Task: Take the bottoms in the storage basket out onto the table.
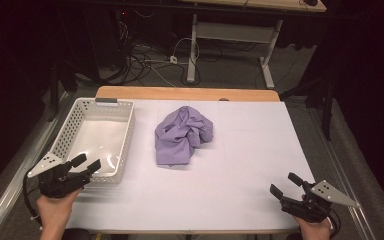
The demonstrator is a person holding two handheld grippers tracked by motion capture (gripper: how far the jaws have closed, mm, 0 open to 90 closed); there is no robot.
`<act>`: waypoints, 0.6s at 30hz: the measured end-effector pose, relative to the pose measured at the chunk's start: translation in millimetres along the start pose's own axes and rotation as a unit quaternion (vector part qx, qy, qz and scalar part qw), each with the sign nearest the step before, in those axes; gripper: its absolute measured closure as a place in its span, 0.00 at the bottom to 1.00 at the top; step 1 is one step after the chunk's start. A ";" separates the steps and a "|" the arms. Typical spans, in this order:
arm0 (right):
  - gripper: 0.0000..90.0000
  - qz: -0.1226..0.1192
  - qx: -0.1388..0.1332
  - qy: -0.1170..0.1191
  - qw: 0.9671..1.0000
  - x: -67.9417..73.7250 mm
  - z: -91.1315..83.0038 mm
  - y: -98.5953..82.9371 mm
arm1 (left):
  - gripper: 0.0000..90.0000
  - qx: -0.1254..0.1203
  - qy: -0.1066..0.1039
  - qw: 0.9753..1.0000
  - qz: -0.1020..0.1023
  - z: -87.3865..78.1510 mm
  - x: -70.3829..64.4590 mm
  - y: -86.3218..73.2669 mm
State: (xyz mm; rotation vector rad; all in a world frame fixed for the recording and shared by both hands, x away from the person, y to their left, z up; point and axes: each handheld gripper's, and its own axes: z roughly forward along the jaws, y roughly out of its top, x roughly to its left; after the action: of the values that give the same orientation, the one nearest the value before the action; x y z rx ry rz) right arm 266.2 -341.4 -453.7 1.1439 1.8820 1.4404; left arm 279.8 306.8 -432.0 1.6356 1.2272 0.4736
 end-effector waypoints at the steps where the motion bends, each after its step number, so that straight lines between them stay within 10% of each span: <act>1: 0.20 0.000 -0.001 0.000 1.000 0.1 -0.2 0.0 | 0.40 -0.002 0.001 1.000 -0.001 -0.2 -0.2 -0.8; 18: 0.20 -0.001 0.000 0.005 1.000 0.2 -0.8 -0.1 | 0.39 -0.002 0.016 1.000 0.002 1.6 -4.7 -14.3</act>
State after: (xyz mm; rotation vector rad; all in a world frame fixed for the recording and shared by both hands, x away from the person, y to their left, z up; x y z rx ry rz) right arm 265.4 -341.7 -453.5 1.1373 1.8903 1.4474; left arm 272.1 301.7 -444.0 1.6339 1.2449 0.5058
